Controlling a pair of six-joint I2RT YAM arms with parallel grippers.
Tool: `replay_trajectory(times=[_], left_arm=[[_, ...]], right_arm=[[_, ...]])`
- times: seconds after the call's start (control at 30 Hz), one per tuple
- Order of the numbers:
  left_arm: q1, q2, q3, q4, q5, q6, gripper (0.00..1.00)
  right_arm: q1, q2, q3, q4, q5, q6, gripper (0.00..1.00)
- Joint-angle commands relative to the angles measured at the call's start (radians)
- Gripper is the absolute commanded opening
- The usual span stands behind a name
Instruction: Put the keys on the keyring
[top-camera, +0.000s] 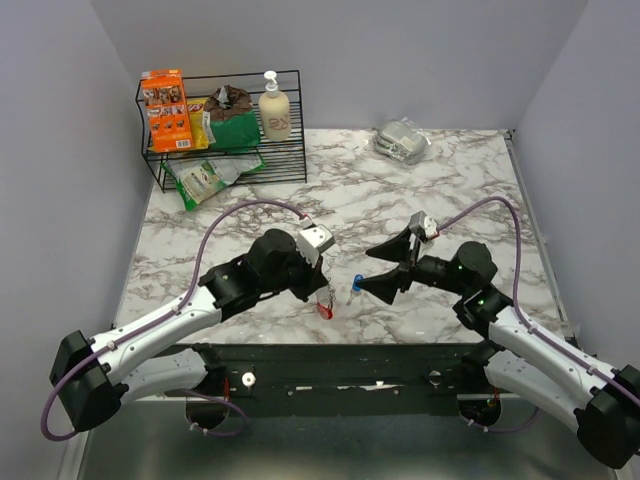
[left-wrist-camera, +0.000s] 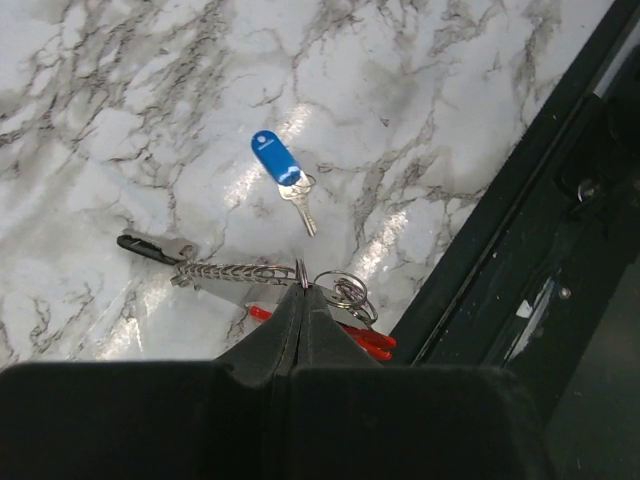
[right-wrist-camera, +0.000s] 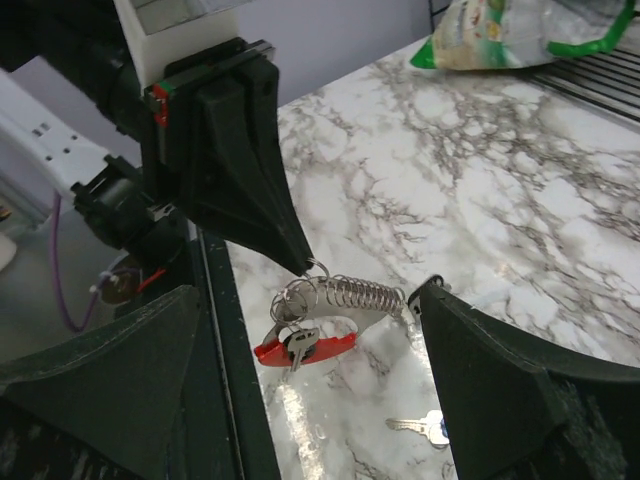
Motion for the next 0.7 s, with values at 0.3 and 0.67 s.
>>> replay_trajectory(times=[0.3,0.67], left_arm=[[-0.008,-0.160,-0.009,0.143,0.349,0.029,0.00],[-0.014,-0.146,0.023,0.180,0.467,-0.002,0.00]], right_arm=[[-0.001,0.066,0.024,0.183,-0.358,0.030,0.90],[0.017,0.107,0.046,0.329,-0.425,0.142,0.77]])
